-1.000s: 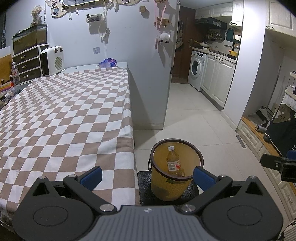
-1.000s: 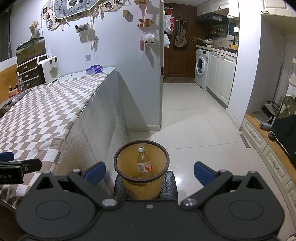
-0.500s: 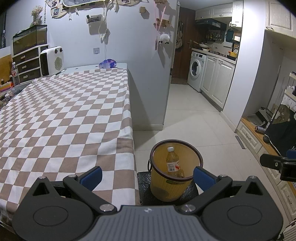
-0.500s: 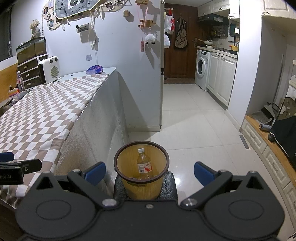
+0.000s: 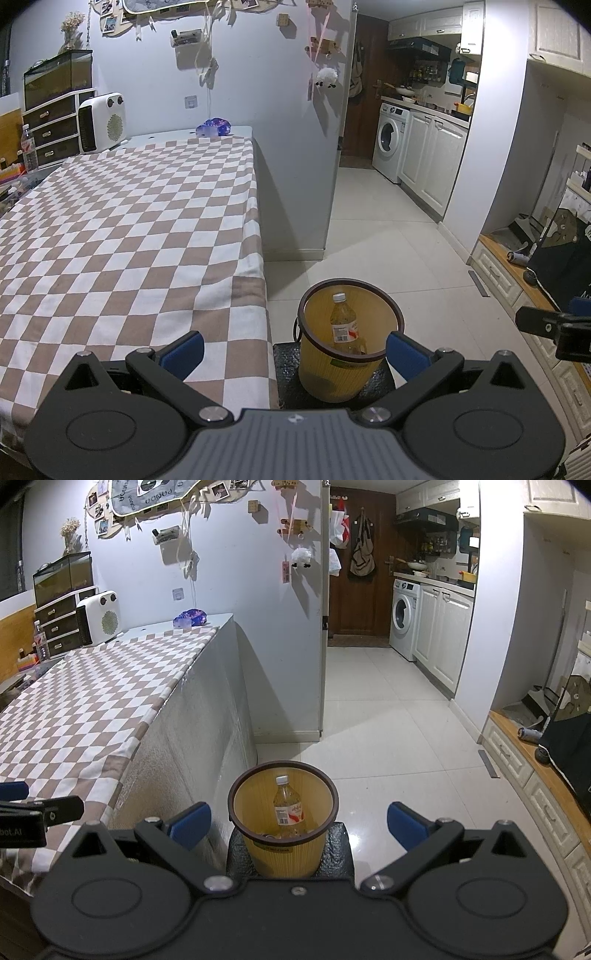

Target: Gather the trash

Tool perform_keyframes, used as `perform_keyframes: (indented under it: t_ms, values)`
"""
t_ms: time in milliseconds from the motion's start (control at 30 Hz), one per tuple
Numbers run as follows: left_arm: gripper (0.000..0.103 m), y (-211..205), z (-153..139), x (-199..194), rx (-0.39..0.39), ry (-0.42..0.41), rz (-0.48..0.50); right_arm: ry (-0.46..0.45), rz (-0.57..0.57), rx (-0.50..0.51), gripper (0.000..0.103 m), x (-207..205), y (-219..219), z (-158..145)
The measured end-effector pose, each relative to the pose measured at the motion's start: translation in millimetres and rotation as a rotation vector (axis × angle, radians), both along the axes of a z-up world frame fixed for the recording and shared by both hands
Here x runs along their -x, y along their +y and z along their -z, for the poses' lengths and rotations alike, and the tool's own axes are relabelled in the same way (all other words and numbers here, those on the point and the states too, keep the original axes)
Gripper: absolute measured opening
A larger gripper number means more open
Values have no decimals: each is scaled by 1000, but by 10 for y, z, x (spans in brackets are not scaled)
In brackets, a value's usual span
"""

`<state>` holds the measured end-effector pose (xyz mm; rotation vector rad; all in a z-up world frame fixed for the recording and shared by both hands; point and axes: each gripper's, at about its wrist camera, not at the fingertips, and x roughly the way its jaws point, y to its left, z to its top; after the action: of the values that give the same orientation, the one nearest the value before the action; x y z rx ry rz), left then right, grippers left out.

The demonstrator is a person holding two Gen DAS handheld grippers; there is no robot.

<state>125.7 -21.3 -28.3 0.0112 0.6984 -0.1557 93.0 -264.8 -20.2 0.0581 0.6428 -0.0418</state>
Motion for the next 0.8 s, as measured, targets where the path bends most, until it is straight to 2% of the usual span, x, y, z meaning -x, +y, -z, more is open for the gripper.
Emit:
perform_keyframes:
  t_ms: [800]
  values:
    - [103,2,5,-10,1,2,0,3,-6,-2,103,-28,5,20]
